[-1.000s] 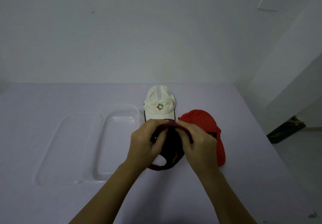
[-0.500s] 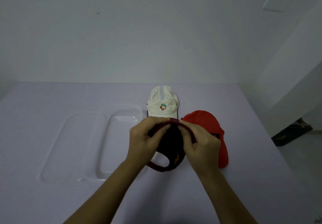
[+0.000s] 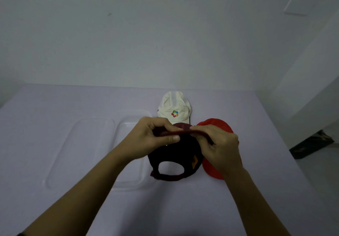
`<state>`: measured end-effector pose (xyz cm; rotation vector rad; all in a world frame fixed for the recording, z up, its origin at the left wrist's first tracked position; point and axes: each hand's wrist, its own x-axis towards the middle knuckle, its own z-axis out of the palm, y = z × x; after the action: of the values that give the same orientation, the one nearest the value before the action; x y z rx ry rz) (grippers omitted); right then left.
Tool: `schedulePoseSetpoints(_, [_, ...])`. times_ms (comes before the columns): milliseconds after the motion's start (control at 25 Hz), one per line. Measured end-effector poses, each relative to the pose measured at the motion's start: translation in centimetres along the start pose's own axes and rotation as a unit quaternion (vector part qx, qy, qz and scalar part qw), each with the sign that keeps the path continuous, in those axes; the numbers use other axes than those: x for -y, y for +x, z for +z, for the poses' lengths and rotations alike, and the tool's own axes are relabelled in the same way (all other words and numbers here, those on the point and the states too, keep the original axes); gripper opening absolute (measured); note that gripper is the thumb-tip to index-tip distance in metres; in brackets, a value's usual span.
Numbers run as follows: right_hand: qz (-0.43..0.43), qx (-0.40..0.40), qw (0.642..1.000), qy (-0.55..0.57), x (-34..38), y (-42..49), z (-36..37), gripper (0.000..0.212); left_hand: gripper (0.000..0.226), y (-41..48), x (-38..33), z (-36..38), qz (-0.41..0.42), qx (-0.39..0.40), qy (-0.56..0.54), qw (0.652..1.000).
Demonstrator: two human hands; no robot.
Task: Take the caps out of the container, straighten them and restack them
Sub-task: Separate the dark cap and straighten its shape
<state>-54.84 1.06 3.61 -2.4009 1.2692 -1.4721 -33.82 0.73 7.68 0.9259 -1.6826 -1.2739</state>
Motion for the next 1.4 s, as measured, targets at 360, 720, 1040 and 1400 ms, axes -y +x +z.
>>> schedulePoseSetpoints(360, [-0.038, 0.007, 0.998, 0.045, 0.0, 2.2, -1.4, 0.021, 0.011, 0.0, -0.9, 1.9, 0.140, -0.167, 0.153, 0.964])
schedulePoseSetpoints(720, [-0.078, 0.052, 0.991, 0.093, 0.1, 3.2, -1.9, 0.014, 0.028, -0.1, -2.1, -0.2, 0.053, 0.042, -0.065, 0.996])
schedulePoseSetpoints(1040, [-0.036, 0.002, 0.999, 0.008, -0.2, 3.0, -2.0, 0.017, 0.021, -0.3, -1.1, 1.0, 0.084, -0.104, 0.134, 0.982])
schedulePoseSetpoints(1400, [-0.010, -0.137, 0.990, -0.035, 1.5, 2.3, -0.9, 0.033, 0.021, -1.0, 0.1, 4.1, 0.100, -0.348, 0.211, 0.908])
